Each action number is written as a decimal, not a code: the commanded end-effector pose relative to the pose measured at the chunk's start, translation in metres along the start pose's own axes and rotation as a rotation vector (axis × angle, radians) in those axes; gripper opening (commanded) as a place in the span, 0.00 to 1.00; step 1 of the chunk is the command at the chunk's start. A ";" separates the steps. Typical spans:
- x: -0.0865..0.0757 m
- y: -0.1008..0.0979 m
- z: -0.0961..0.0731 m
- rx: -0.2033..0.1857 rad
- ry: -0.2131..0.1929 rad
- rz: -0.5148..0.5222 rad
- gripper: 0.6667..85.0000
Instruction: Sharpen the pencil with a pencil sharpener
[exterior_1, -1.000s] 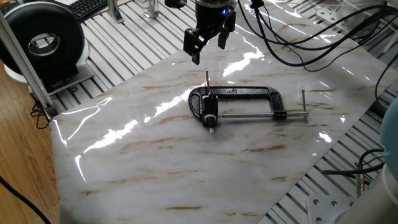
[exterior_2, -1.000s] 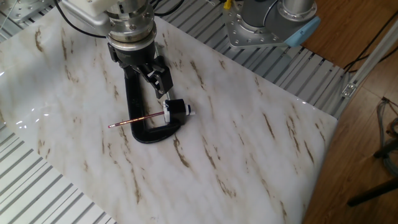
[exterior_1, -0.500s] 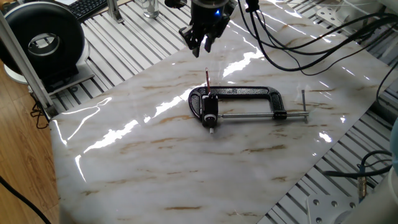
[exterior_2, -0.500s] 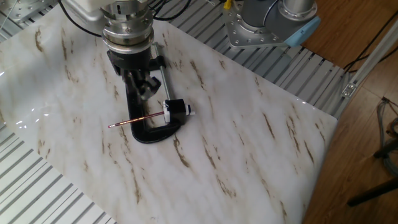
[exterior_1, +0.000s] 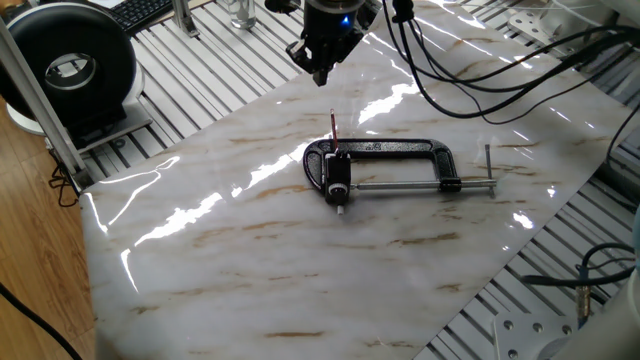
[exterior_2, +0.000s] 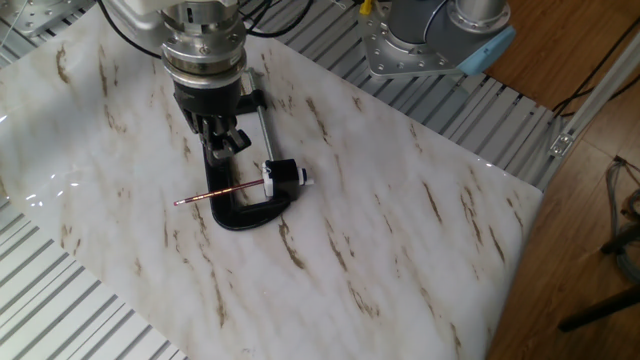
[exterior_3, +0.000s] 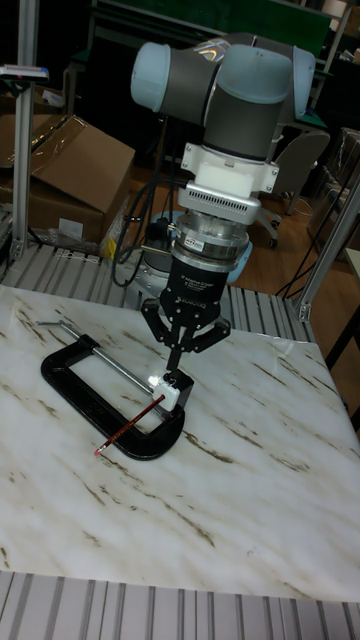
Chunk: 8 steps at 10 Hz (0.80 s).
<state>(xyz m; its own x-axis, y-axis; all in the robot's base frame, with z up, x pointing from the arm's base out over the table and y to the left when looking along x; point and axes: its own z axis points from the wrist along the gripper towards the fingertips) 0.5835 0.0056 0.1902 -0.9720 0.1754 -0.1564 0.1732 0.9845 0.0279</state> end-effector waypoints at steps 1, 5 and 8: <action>0.007 0.003 0.001 0.000 -0.004 0.021 0.00; 0.015 -0.004 0.004 0.020 -0.002 0.024 0.00; 0.014 -0.008 0.004 0.014 0.013 0.022 0.00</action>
<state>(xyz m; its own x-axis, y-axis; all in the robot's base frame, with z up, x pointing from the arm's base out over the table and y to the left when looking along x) 0.5697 0.0012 0.1837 -0.9693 0.1935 -0.1518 0.1947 0.9808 0.0072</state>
